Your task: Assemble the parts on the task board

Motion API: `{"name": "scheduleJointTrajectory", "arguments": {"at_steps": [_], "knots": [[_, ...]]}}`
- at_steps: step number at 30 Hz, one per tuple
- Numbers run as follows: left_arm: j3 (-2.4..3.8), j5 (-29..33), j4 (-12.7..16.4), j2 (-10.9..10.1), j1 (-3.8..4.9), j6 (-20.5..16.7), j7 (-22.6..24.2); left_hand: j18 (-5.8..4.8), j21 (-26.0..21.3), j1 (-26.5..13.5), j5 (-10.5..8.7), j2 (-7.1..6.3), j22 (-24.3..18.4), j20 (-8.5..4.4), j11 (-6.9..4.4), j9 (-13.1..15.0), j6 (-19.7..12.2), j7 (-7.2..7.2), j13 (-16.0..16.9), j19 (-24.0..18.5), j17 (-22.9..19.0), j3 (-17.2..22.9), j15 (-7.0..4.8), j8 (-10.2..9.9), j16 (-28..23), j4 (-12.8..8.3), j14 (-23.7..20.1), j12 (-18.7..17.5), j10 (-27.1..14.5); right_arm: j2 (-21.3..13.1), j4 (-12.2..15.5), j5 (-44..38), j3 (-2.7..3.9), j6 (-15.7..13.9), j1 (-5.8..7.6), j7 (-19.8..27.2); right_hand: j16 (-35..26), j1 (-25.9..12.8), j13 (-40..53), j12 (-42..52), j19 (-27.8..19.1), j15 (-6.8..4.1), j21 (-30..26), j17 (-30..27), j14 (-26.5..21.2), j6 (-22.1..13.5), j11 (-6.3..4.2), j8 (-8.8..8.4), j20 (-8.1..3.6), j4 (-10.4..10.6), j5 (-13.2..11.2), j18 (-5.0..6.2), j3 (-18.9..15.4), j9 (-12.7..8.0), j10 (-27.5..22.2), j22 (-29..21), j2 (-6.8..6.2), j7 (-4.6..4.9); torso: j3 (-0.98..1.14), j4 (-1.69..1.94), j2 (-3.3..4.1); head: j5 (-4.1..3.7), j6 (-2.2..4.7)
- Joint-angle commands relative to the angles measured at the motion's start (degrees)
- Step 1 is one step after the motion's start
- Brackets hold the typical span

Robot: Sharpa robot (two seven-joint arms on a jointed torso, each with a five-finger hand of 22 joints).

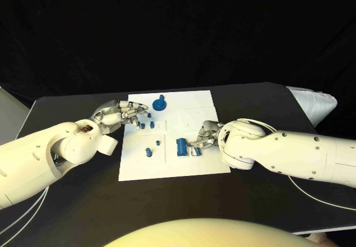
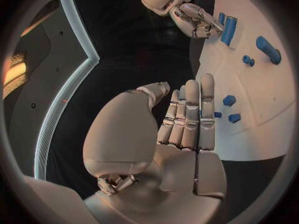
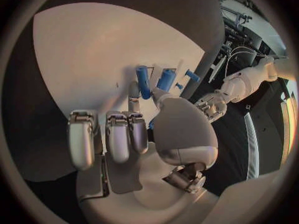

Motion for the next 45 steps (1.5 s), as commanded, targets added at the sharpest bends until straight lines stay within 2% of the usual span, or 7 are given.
{"name": "scheduleJointTrajectory", "arguments": {"at_steps": [1, 11, 18, 22, 27, 42, 45], "knots": [[0.04, -0.2, 0.1, 0.1, -0.05, 0.9, 0.3, 0.36, -0.3, 0.4, 0.24, 0.27, -0.1, 0.03, 0.02, 0.1, -0.3, -0.01, -0.1, 0.1, -0.1, 0.4, -0.01, 0.3, -0.4, -0.1, -0.3, 0.3, -0.3, -0.1, 0.0, -0.2, 0.0, 0.2, -0.05, 0.1, 0.2, 1.3, 15.1, 0.3, 5.4, -0.37, 0.1, 15.1, 5.9, 0.0, -0.28, 0.38, -0.36, -0.1, -0.6, -0.54, 0.4, -0.1, 6.1, 14.1, -0.23, -0.21, -0.01, 0.0, 0.01, -0.01, -0.01], [0.04, -0.2, 0.1, 0.1, -0.05, 0.9, 0.3, 0.36, -0.3, 0.4, 0.24, 0.27, -0.1, 0.03, 0.02, 0.1, -0.3, -0.01, -0.1, 0.1, -0.1, 0.4, -0.01, 0.3, -0.4, -0.1, -0.3, 0.3, -0.3, -0.3, -0.1, -0.4, 0.0, -0.6, -0.05, 0.4, 0.2, 1.8, 15.1, 0.3, 5.3, -0.26, -0.3, 15.1, 5.9, -0.4, -0.12, 0.62, -0.3, 0.3, 0.1, -0.48, -0.8, -0.3, 6.1, 14.0, -2.17, -0.02, 0.02, -0.02, -0.03, 0.0, -0.03], [0.04, -0.2, 0.1, 0.2, -0.05, 1.0, 0.3, 0.36, -0.3, 0.4, 0.24, 0.27, -0.1, 0.03, 0.02, 0.1, -0.3, -0.01, -0.1, 0.1, -0.1, 0.4, -0.01, 0.3, -0.4, -0.1, -0.3, 0.3, -0.3, -0.3, 0.0, -0.4, -0.01, -1.0, -0.06, 0.5, 0.2, 1.4, 15.1, 0.3, 5.4, -0.27, 0.0, 15.1, 5.9, -0.3, -0.17, 0.79, -0.29, 0.3, 0.9, -0.52, -0.7, -0.4, 6.1, 14.1, -1.02, -0.08, 0.03, 0.02, 0.01, 0.0, 0.04], [0.04, -0.2, 0.0, 0.2, -0.05, 1.0, 0.2, 0.36, -0.3, 0.4, 0.24, 0.27, -0.1, 0.03, 0.02, 0.1, -0.3, -0.01, -0.1, 0.1, -0.1, 0.4, -0.01, 0.3, -0.4, -0.1, -0.3, 0.3, -0.3, -0.3, 0.1, -0.3, -0.01, -1.3, -0.06, 0.5, 0.2, 0.8, 15.1, 0.3, 5.4, -0.31, 0.3, 15.1, 5.9, -0.2, -0.22, 0.98, -0.3, 0.3, 1.5, -0.58, -0.2, -0.6, 6.1, 14.2, 1.02, -0.15, -0.02, 0.02, 0.0, 0.01, 0.06], [0.04, -0.2, 0.1, 0.2, -0.05, 1.0, 0.2, 0.36, -0.3, 0.4, 0.24, 0.27, -0.1, 0.03, 0.02, 0.1, -0.3, -0.01, -0.1, 0.1, -0.1, 0.4, -0.01, 0.3, -0.4, -0.1, -0.3, 0.3, -0.3, -0.3, 0.1, -0.1, -0.01, -1.5, -0.06, 0.6, 0.2, 0.8, 15.1, 0.3, 5.5, -0.33, 0.5, 15.1, 5.9, -0.2, -0.27, 1.1, -0.31, 0.3, 1.6, -0.62, 0.2, -0.7, 6.1, 14.2, 1.98, -0.21, -0.03, 0.03, 0.01, 0.05, 0.06], [0.04, -0.2, 0.1, 0.1, -0.05, 1.0, 0.2, 0.36, -0.3, 0.4, 0.24, 0.28, -0.1, 0.04, 0.04, 0.1, -0.4, 0.0, -0.1, 0.0, -0.1, 0.5, -0.01, 0.4, -0.4, -0.1, -0.3, 0.3, -0.4, 0.0, -0.4, 4.8, 0.0, -1.1, -0.06, 0.4, 0.2, 1.1, 15.1, 0.3, 5.6, -0.35, 1.0, 15.1, 5.9, 0.0, -0.33, 1.23, -0.32, 0.2, 1.7, -0.71, 0.5, -0.7, 6.1, 14.3, 2.49, -0.29, -0.08, 0.01, -0.02, 0.17, 0.02], [0.04, -0.2, 0.1, 0.1, -0.05, 1.0, 0.2, 0.36, -0.3, 0.4, 0.24, 0.28, -0.1, 0.04, 0.04, 0.1, -0.4, 0.0, -0.1, 0.0, -0.1, 0.5, -0.01, 0.4, -0.4, -0.1, -0.3, 0.3, -0.4, 0.0, -0.4, 5.0, 0.0, -0.6, -0.06, 0.3, 0.2, 1.5, 15.1, 0.3, 5.5, -0.38, 0.9, 15.1, 5.9, -0.1, -0.34, 1.3, -0.34, 0.0, 1.7, -0.7, 0.3, -0.7, 6.1, 14.3, 1.72, -0.29, -0.07, 0.01, -0.01, 0.17, 0.01]]}}
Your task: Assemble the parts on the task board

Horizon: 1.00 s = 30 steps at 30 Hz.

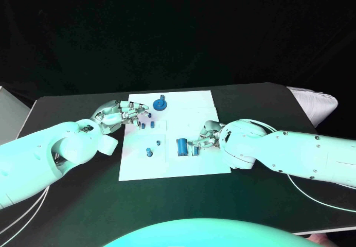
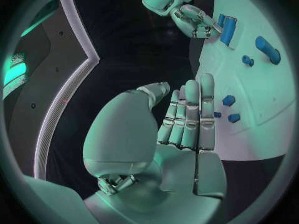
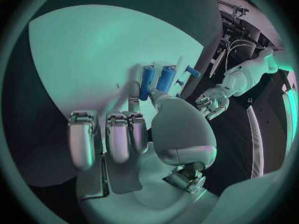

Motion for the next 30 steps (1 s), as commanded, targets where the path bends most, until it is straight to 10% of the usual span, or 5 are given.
{"name": "scheduleJointTrajectory", "arguments": {"at_steps": [1, 30], "knots": [[0.04, -0.1, 0.1, 0.1, -0.05, 0.9, 0.3, 0.36, -0.3, 0.4, 0.24, 0.28, -0.1, 0.04, 0.04, 0.1, -0.4, 0.0, 0.0, 0.0, -0.1, 0.3, 0.0, 0.4, -0.4, 0.1, -0.3, 0.3, -0.4, 0.1, 0.1, 1.5, 0.0, 1.0, -0.04, 0.3, 0.2, 0.5, 15.1, 0.3, 5.6, -0.39, 0.1, 15.1, 5.9, -0.1, -0.35, 0.31, -0.35, -0.2, 0.3, -0.7, 0.1, -0.1, 6.1, 14.3, -0.14, -0.29, 0.0, 0.0, 0.02, 0.0, -0.03], [0.04, -0.2, -0.1, 0.3, -0.05, 1.1, 0.1, 0.36, -0.3, 0.4, 0.24, 0.28, -0.1, 0.04, 0.04, 0.1, -0.4, 0.0, 0.0, 0.0, -0.1, 0.3, 0.0, 0.4, -0.4, 0.1, -0.3, 0.3, -0.4, 0.0, 0.4, -0.7, 0.0, -0.4, -0.05, 0.6, 0.2, -3.8, 15.1, 0.3, 5.5, -0.36, -0.4, 15.1, 5.9, -0.2, -0.27, 0.87, -0.35, 0.1, 2.1, -0.61, -3.4, -0.5, 6.1, 14.2, -3.16, -0.21, 0.04, 0.01, 0.0, 0.13, -0.17]]}}
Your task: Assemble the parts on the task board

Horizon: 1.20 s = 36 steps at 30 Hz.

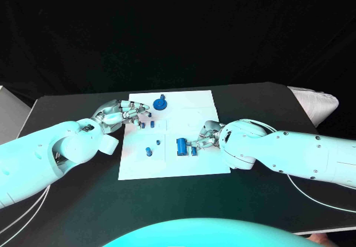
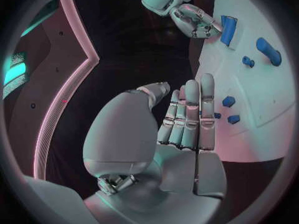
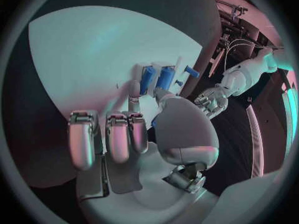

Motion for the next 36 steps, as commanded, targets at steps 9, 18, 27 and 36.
{"name": "scheduleJointTrajectory", "arguments": {"at_steps": [9, 18, 27, 36], "knots": [[0.04, -0.4, -0.1, 0.3, -0.05, 1.1, 0.2, 0.36, -0.3, 0.5, 0.24, 0.32, -0.1, 0.06, 0.06, 0.1, -0.4, 0.02, -0.1, 0.0, -0.1, 0.4, 0.02, 0.4, -0.4, 0.1, -0.4, 0.4, -0.4, -1.8, 1.4, -0.9, 0.01, -1.9, -0.24, 2.7, 0.2, -0.5, 15.1, 0.3, 5.3, -0.36, -0.9, 15.1, 5.9, -0.5, -0.26, 0.28, -0.36, -0.2, 0.3, -0.48, -0.6, -0.1, 6.1, 14.0, -0.29, -0.18, 0.01, 0.02, -0.07, -0.04, 0.16], [0.04, -0.4, -0.3, 0.5, -0.07, 1.2, 0.3, 0.36, -0.3, 0.5, 0.24, 0.32, -0.1, 0.06, 0.06, 0.1, -0.4, 0.02, -0.1, 0.0, -0.1, 0.4, 0.02, 0.4, -0.4, 0.1, -0.4, 0.4, -0.4, -5.7, 4.2, 3.5, 0.0, -6.3, -0.64, 11.6, 0.2, 8.7, 14.1, -1.7, 5.1, 0.06, -2.0, 15.1, 5.9, -2.6, 0.27, -0.25, -0.03, -1.0, 0.4, -0.27, -0.1, -0.5, 5.3, 13.7, -2.49, 0.45, 0.08, -0.06, -0.08, 0.15, 0.51], [0.04, -0.4, -0.4, 0.6, -0.21, 1.3, 0.3, 0.36, -0.3, 0.5, 0.24, 0.32, -0.1, 0.06, 0.06, 0.1, -0.4, 0.02, -0.1, 0.0, -0.1, 0.4, 0.02, 0.4, -0.4, 0.1, -0.4, 0.4, -0.4, -8.3, 5.9, 4.9, 0.0, -4.9, -1.2, 15.2, 0.2, 13.1, 14.0, -1.8, 5.1, 0.05, -1.8, 15.1, 5.9, -2.9, 0.26, -0.06, -0.01, -1.3, 0.9, -0.32, -0.7, -0.1, 5.3, 13.8, -4.65, 0.46, 0.06, -0.17, -0.09, 0.08, 0.7], [0.04, -0.4, -0.5, 0.7, -0.36, 1.3, 0.4, 0.36, -0.3, 0.5, 0.24, 0.35, -0.1, 0.06, 0.07, 0.1, -0.4, 0.03, -0.1, 0.0, -0.1, 0.4, 0.03, 0.4, -0.4, 0.2, -0.4, 0.4, -0.4, -8.4, 6.2, 3.1, -0.03, -4.0, -2.34, 13.6, 0.2, 15.9, 13.8, -2.2, 5.1, 0.33, -1.8, 15.1, 5.9, -3.3, 0.57, -0.59, 0.19, -1.1, 1.6, -0.33, -1.5, -0.1, 5.1, 13.8, -5.47, 0.79, 0.06, -0.09, -0.07, -0.1, 0.78]]}}
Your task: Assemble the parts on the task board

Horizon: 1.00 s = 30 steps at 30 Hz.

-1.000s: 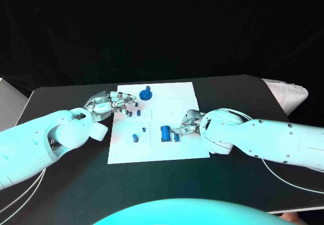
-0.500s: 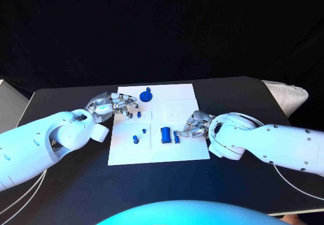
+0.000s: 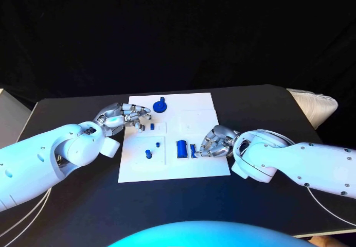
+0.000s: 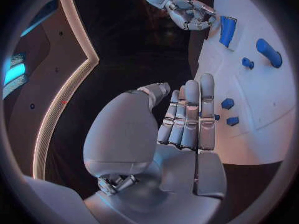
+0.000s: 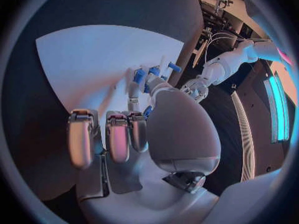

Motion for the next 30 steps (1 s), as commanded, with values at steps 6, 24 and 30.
{"name": "scheduleJointTrajectory", "arguments": {"at_steps": [6, 24, 30], "knots": [[0.04, -0.1, 0.1, 0.1, -0.16, 1.0, 0.4, 0.36, -0.3, 0.2, 0.24, 0.14, -0.1, 0.06, 0.07, 0.0, -0.4, 0.03, -0.1, 0.0, -0.1, 0.3, 0.03, 0.2, -0.4, 0.0, -0.4, 0.2, -0.4, 0.8, -0.3, -2.2, -0.03, 0.4, -0.58, -2.6, 0.2, 3.3, 13.8, -0.2, 5.1, -0.11, 0.1, 15.1, 5.9, 1.3, -0.26, 0.97, -0.03, 0.3, 0.6, -0.32, 0.1, 1.0, 4.9, 13.8, 1.06, -0.7, -0.11, 0.18, 0.12, -0.3, 0.02], [0.03, -0.1, 0.2, -0.1, -0.19, 1.0, 0.3, 0.37, -0.3, 0.3, 0.24, 0.15, 0.0, 0.06, 0.06, 0.1, -0.4, 0.02, -0.1, 0.0, -0.1, 0.3, 0.03, 0.2, -0.4, 0.0, -0.4, 0.2, -0.5, 2.6, -2.1, -2.6, -0.04, -0.9, -1.05, -6.2, 0.2, 1.9, 14.0, 0.3, 5.2, -0.65, 0.2, 15.1, 5.9, 2.0, -0.87, 2.69, -0.52, 1.0, 1.0, -0.35, 0.7, 2.8, 5.1, 13.9, 2.22, -1.39, -0.12, 0.19, 0.14, -0.15, -0.21], [0.03, -0.1, 0.2, -0.2, -0.19, 1.0, 0.3, 0.37, -0.3, 0.3, 0.24, 0.15, 0.0, 0.06, 0.06, 0.1, -0.4, 0.02, -0.1, 0.0, -0.1, 0.3, 0.03, 0.2, -0.4, 0.0, -0.4, 0.2, -0.5, 2.9, -2.6, -2.7, -0.04, 0.7, -1.15, -6.7, 0.2, 1.7, 14.1, 0.4, 5.1, -0.68, 0.1, 15.1, 5.9, 2.0, -0.9, 2.8, -0.55, 1.0, 1.0, -0.32, 0.6, 2.9, 5.1, 13.8, 2.21, -1.42, -0.12, 0.23, 0.14, -0.09, -0.26]]}}
